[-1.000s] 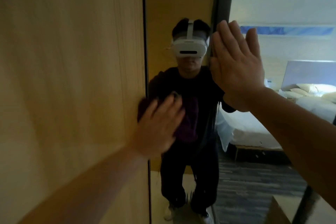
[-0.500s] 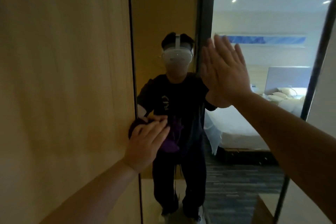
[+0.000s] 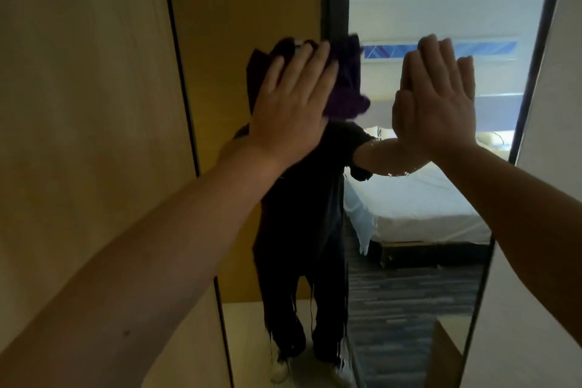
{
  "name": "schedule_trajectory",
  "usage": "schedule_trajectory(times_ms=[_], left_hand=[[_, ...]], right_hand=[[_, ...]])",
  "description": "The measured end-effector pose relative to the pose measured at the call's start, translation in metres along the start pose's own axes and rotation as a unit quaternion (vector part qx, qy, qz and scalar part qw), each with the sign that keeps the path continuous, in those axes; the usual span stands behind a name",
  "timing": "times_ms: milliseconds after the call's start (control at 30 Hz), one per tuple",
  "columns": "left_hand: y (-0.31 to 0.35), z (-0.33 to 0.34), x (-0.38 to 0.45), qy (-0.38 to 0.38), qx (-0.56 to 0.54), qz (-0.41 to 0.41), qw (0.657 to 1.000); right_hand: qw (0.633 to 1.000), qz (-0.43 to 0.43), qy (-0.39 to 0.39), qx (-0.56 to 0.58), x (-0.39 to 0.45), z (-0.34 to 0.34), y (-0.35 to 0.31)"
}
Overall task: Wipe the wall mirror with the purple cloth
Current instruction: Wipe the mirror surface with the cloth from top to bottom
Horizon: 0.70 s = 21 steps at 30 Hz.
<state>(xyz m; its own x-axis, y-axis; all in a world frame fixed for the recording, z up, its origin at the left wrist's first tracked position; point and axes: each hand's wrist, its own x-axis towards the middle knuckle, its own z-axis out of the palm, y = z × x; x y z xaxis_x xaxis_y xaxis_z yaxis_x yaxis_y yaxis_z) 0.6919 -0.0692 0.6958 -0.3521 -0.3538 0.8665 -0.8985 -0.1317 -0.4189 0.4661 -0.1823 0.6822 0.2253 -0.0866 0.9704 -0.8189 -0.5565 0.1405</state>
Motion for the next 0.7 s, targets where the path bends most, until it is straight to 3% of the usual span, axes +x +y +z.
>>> schedule_trajectory(times_ms=[200,333,500,700], left_hand=[[0.079,0.049,-0.172,-0.051,-0.019,0.095,0.994],[0.097,0.066,-0.257,-0.077,0.004,0.123,0.989],[0.092,0.045,-0.235,-0.083,-0.065,0.082,0.991],[0.067,0.009,-0.132,0.009,-0.132,-0.031,0.991]], right_hand=[[1.0,0.0,0.019,0.002,-0.002,0.004,0.001],[1.0,-0.005,0.023,0.004,-0.013,0.007,0.002],[1.0,0.0,-0.009,-0.002,-0.02,0.007,0.002],[0.998,-0.009,-0.058,0.021,-0.018,-0.006,0.004]])
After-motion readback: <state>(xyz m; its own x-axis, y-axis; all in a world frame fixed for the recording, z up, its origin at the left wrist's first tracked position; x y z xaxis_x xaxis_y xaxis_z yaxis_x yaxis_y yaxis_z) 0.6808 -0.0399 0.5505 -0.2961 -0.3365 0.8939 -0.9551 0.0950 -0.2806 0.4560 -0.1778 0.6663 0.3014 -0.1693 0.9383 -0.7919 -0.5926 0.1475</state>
